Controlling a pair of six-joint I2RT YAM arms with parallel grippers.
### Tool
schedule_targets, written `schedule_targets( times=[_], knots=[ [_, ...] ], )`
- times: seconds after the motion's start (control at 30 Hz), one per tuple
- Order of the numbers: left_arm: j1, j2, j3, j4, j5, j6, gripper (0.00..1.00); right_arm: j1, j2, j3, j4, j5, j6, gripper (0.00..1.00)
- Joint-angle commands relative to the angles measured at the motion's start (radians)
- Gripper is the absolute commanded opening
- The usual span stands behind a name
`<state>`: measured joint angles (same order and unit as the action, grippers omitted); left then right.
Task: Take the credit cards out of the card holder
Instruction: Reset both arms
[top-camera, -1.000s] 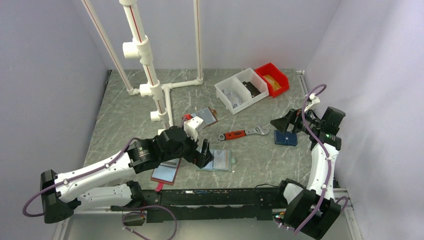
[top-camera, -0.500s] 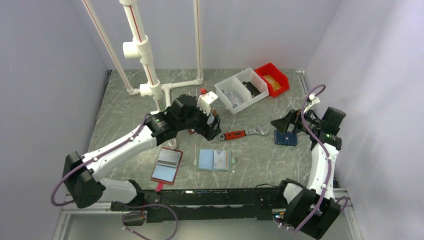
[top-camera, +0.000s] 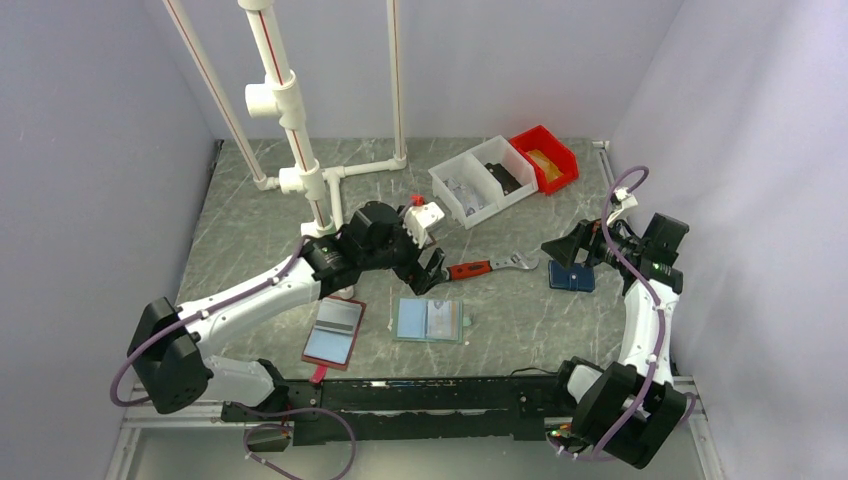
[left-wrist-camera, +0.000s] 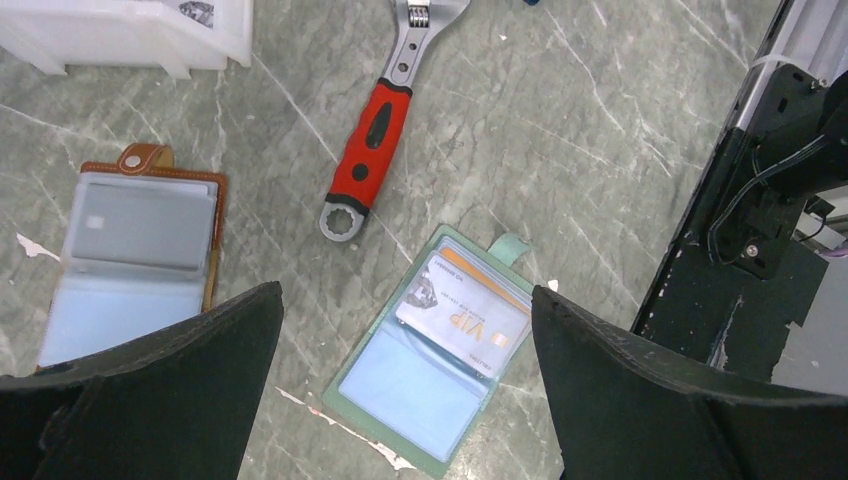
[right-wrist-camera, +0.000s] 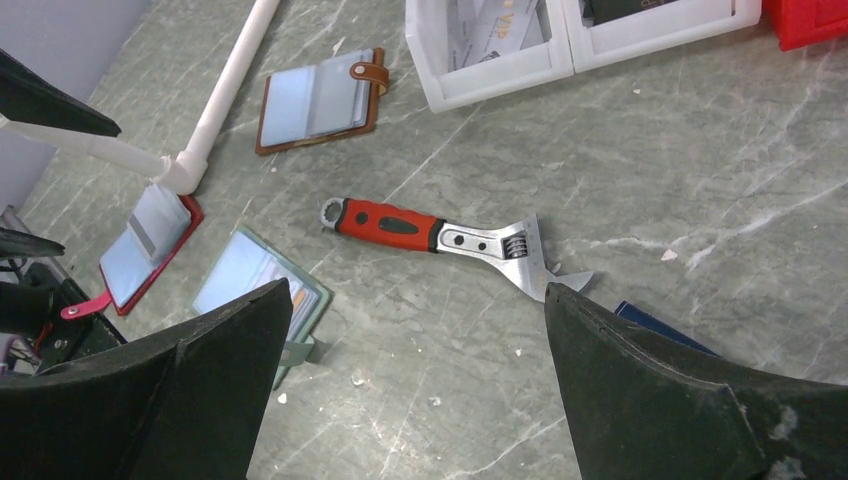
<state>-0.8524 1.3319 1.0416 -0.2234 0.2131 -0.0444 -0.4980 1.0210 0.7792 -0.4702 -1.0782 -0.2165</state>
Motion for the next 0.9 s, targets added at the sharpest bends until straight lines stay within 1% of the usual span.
schedule_targets(
  times=[0.0, 0.43, 0.47, 0.67, 0.87],
  knots=[
    [0.000, -0.052, 0.006, 0.057, 0.016, 0.017, 0.99, -0.005, -0.001, 0.032, 0.017, -0.022, -0.023, 1.00],
    [0.000, -0.016, 0.022, 0.022, -0.003, 0.028, 0.99, -0.005, -0.018, 0.023, 0.034, -0.017, -0.002, 1.00],
    [0.001, -0.013, 0.024, 0.018, -0.004, 0.030, 0.99, -0.004, -0.019, 0.020, 0.044, -0.012, 0.009, 1.00],
    [0.001, -0.020, 0.027, 0.013, -0.012, 0.032, 0.99, -0.006, -0.031, 0.004, 0.145, 0.099, 0.192, 1.00],
    [0.001, -0.027, 0.029, 0.007, -0.024, 0.032, 0.99, -0.007, -0.038, 0.011, 0.153, 0.100, 0.228, 1.00]
  ],
)
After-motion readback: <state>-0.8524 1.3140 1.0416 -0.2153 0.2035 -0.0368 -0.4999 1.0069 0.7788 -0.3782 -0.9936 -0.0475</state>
